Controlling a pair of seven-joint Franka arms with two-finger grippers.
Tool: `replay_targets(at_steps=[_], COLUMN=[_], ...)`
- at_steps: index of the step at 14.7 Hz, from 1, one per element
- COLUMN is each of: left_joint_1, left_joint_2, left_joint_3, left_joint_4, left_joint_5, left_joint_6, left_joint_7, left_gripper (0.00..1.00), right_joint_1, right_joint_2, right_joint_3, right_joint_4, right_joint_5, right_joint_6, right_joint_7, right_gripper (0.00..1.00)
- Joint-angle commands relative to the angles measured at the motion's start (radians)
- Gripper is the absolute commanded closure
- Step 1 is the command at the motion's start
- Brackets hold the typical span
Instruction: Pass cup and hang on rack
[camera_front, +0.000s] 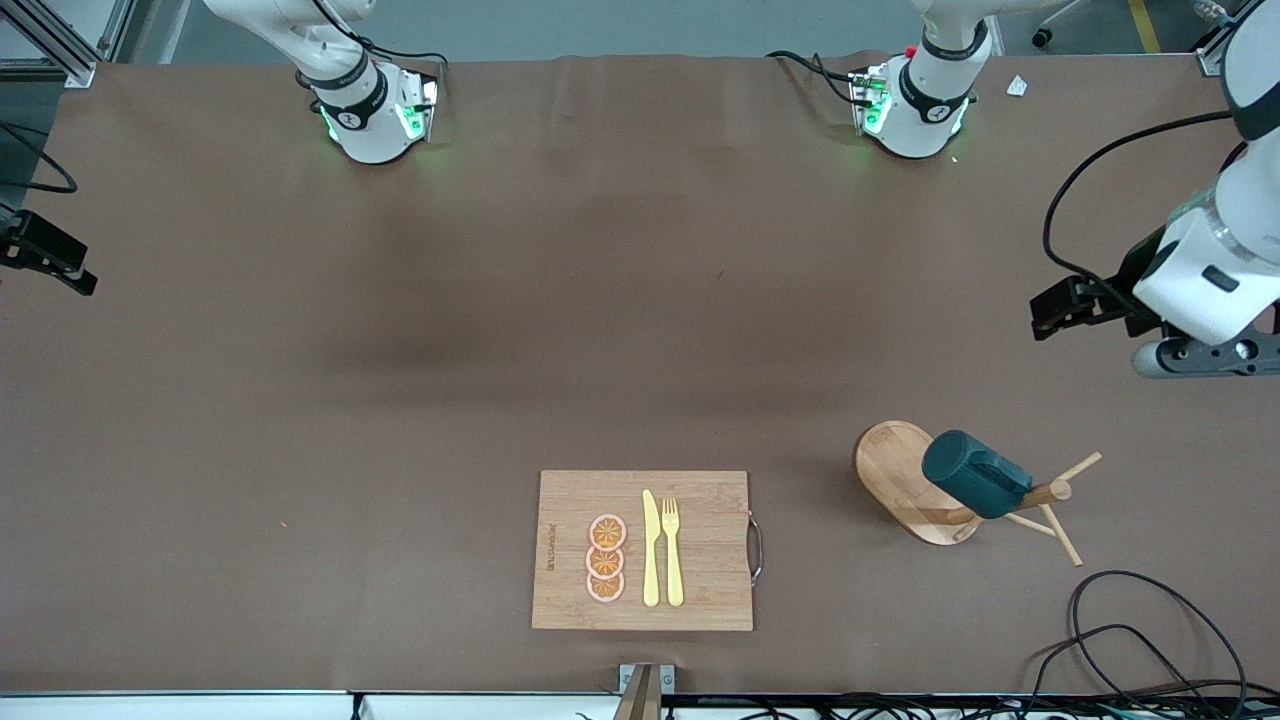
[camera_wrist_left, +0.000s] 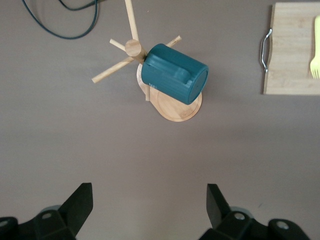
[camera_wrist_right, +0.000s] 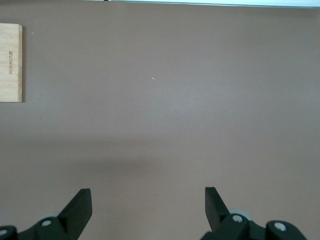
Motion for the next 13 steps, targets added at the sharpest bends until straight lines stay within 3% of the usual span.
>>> replay_targets(at_steps=[1,5,10,13], left_joint_1=[-0.075,-0.129,-0.136,-0.13], left_joint_2=[-0.122,-0.242,-0.356,-0.351], left_joint_3=[0.123,0.245,0.225,0.178], left_joint_4=[-0.095,-0.221,-0.385,-0.389], left_joint_5=[0.003,-0.072,-0.072,-0.066], left_joint_6=[-0.029,-0.043,0.044,0.043], left_joint_7=[0.075,0.086,0.083,0.057], left_gripper=[0.0,0.0,0.0,0.0], right_joint_1=[-0.022,-0.022,-0.022,-0.024], right_joint_2=[0.007,0.007,0.007,0.007], right_joint_3=[0.015,0.015,0.015,0.015], right_joint_4=[0.013,0.013,0.013,0.013], right_joint_5=[-0.009,-0.008,-0.009,-0.009], right_joint_6=[0.002,0.002,0.002,0.002], right_joint_7=[-0.022,-0.022,-0.028,-0.03], right_gripper=[0.0,0.0,0.0,0.0])
